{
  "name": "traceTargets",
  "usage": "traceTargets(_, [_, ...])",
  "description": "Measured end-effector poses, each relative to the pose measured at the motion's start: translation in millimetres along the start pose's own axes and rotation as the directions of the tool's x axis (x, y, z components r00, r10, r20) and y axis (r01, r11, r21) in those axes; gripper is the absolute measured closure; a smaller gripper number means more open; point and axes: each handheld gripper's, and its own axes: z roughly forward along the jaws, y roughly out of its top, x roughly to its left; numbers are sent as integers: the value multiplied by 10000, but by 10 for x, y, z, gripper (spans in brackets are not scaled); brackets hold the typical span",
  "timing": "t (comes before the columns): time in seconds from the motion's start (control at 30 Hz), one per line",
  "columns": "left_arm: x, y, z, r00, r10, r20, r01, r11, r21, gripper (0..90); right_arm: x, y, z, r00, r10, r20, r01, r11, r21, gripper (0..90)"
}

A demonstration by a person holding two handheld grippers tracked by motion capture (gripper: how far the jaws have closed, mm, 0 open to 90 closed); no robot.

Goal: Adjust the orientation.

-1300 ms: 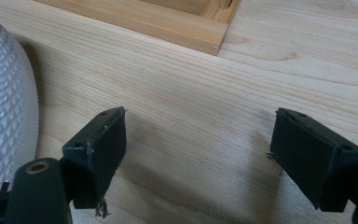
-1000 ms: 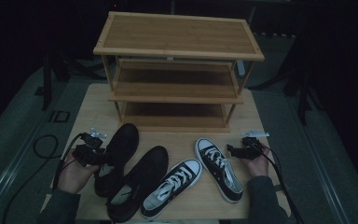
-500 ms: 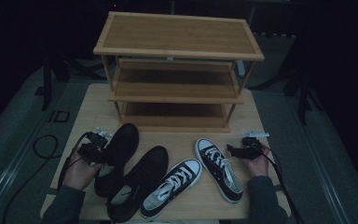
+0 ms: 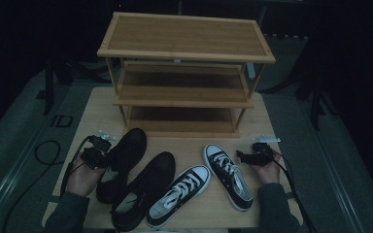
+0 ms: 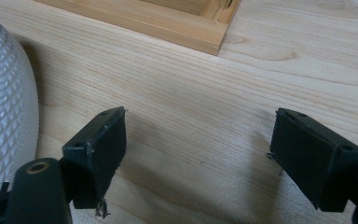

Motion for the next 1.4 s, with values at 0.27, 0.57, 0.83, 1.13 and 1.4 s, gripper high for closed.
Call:
traceTargets(0.27, [23, 91, 6, 9994, 84, 334, -75, 9996, -265, 881, 0, 0, 0, 10000, 0, 1, 0, 10000, -1, 183])
traceTargets(0.57, [-3, 276, 34, 9982, 87, 592, -51, 9981, -606, 881, 0, 0, 0, 10000, 1, 2, -1, 10000, -7, 183])
traceTargets(0.83, [-10, 523, 124, 9978, -261, 603, 313, 9958, -860, 880, 0, 0, 0, 10000, 1, 0, -1, 10000, -5, 183])
traceTargets(1.13, [-6, 823, 352, 9958, -865, 310, 886, 9933, -743, 880, 0, 0, 0, 10000, 4, 0, -4, 10000, -5, 183])
traceTargets(1.4, [-19, 978, 459, 9913, -1317, 34, 1314, 9870, -929, 879, 0, 0, 0, 10000, 4, 1, -4, 10000, -4, 183])
